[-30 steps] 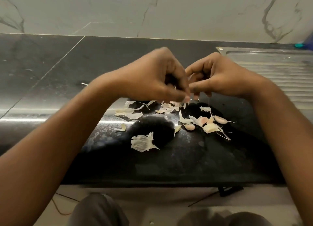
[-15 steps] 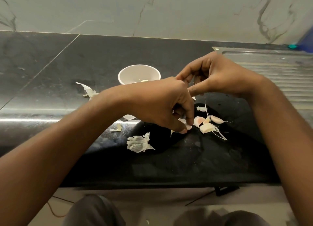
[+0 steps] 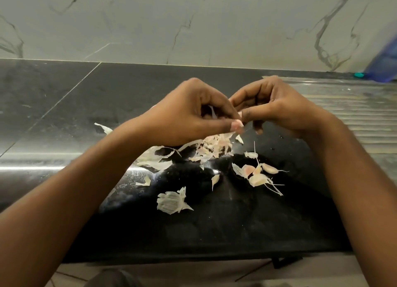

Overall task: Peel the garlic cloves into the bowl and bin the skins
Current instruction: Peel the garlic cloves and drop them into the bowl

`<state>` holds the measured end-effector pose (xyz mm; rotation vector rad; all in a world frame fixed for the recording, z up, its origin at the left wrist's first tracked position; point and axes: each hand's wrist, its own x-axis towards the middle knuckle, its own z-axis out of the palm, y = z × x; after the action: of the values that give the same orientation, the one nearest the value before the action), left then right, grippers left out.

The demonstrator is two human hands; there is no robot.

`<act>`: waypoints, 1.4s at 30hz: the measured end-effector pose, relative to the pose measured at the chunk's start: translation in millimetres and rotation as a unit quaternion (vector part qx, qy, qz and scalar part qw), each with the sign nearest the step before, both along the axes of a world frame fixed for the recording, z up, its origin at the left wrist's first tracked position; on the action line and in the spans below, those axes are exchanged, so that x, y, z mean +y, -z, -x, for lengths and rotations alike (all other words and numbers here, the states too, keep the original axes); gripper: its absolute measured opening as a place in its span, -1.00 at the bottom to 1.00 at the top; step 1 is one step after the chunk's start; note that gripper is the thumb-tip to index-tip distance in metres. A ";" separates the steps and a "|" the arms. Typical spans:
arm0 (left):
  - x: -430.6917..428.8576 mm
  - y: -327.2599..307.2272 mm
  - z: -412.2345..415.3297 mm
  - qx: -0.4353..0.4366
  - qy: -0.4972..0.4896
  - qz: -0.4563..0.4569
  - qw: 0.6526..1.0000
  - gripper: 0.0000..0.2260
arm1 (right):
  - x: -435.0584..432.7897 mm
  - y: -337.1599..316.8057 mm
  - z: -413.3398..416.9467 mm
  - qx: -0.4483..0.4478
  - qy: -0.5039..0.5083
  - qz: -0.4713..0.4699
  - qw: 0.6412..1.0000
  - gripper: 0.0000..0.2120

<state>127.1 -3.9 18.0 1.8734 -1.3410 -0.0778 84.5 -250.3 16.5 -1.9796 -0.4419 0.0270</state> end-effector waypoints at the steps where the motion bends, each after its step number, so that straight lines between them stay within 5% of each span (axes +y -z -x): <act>1: 0.9 -0.6 -2.4 0.020 -0.014 0.026 0.999 -0.85 | -0.9 -1.0 -0.1 -0.009 0.002 -0.005 1.000 -0.85; 7: 3.2 2.8 -11.2 0.098 -0.077 0.111 0.986 -0.85 | -1.9 -5.9 2.8 -0.059 0.054 -0.035 0.996 -0.83; 42: -4.7 12.6 -7.6 0.101 -0.141 0.126 0.977 -0.86 | 14.5 3.4 -3.0 -0.204 0.095 0.046 0.973 -0.87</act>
<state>134.8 -8.7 5.3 1.7682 -0.8929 0.0447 87.5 -235.8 13.0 -2.1137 -0.5180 -0.4960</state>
